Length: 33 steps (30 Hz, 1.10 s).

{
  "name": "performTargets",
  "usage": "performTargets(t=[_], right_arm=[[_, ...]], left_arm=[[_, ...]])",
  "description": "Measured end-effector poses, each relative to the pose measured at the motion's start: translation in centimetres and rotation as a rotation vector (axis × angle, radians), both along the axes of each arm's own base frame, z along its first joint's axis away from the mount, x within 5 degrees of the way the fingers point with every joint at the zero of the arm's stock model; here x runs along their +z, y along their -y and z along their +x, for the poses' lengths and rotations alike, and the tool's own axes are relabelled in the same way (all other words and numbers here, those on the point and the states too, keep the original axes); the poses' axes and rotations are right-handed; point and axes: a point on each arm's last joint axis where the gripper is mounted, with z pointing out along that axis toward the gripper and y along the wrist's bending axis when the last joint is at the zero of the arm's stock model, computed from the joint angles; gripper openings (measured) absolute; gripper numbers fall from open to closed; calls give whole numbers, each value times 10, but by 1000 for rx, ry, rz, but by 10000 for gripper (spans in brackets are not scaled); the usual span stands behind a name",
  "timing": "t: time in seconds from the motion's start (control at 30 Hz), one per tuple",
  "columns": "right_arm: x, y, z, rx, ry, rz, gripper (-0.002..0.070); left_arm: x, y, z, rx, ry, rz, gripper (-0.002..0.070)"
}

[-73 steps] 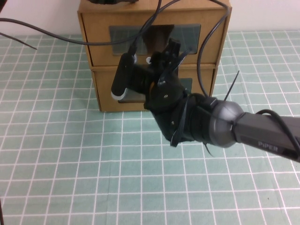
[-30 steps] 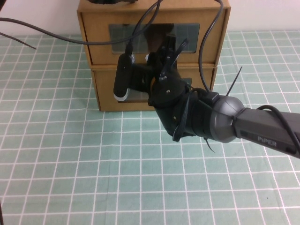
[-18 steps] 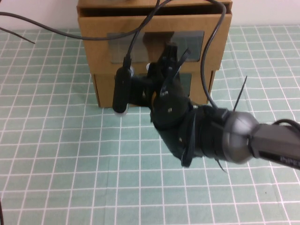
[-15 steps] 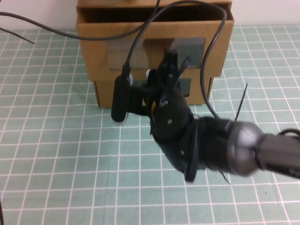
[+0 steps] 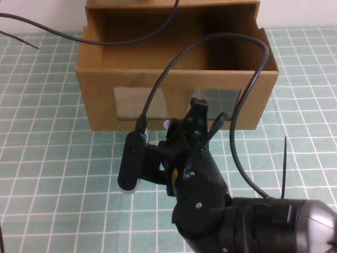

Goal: Open the shoe box
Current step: 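Pull the top drawer of the cardboard box fully open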

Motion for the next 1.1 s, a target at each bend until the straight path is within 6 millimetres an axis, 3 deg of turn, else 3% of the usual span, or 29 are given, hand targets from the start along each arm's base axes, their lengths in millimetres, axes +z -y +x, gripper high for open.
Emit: performTargets(t=[0.23,0.33,0.47,0.63,0.77,0.87,0.97,1.1], right_arm=[[-2,2,-1,-45,-83,36,71],[5,3,-4,-82,-222,109,141],[26,4,-15,-41,-359,209,277],[66,9,-36,82,-505,371,326],[100,10,-49,180,-585,477,302],[128,11,-45,213,-548,522,221],[151,22,-26,172,-493,581,139],[173,62,18,-11,-440,663,94]], left_arm=[[1,0,0,-1,0,-3,-5],[6,0,-2,-7,4,2,-5],[14,-2,-7,-10,-2,26,-5],[43,-8,-25,10,51,21,-5],[91,-18,-63,26,137,6,-5],[121,-27,-97,27,193,23,-5],[145,-38,-129,47,249,65,-5],[173,-55,-169,110,348,122,-5]])
